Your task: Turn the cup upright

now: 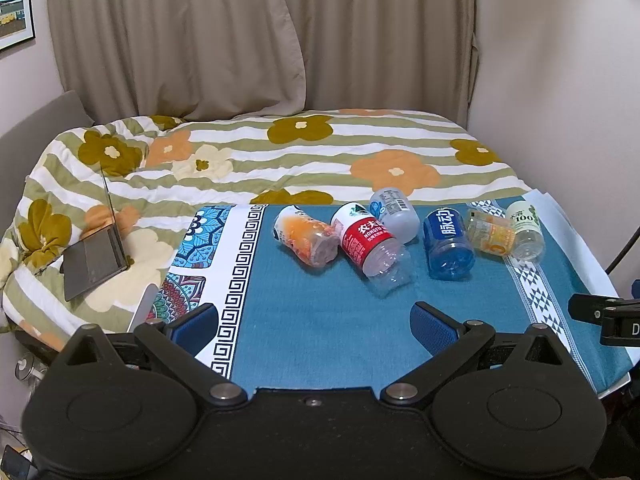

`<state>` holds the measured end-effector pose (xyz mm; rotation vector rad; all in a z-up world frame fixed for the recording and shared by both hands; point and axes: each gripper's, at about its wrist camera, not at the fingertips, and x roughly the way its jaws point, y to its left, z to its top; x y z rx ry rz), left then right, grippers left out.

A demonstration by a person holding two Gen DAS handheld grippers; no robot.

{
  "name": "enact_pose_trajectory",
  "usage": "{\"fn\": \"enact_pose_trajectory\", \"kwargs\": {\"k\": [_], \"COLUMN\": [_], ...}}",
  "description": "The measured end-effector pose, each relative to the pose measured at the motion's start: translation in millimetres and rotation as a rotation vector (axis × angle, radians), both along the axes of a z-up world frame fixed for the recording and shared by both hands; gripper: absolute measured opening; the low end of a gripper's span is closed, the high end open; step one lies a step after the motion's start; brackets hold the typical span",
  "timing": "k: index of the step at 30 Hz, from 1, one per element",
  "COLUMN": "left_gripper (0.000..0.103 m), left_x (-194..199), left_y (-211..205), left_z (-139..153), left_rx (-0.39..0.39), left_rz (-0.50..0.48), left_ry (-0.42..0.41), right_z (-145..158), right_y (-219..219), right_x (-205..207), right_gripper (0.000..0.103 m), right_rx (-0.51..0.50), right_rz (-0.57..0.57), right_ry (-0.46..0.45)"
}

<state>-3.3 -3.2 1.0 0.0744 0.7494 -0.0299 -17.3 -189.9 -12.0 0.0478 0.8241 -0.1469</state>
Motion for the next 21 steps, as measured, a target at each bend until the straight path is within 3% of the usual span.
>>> {"fn": "enact_pose_trajectory", "kwargs": {"k": [21], "left_gripper": [0.103], "left_x": [-0.1], "left_y": [-2.5], "left_z": [1.2], "left_rx": [-0.011], "left_rz": [-0.003], "left_ry": [0.004], "right_z": [1.0], "right_y": [-0.2], "right_x": [-0.5], "right_gripper": [0.103], "right_rx": [-0.001], "right_rz": [0.0], "right_ry": [-0.001]}}
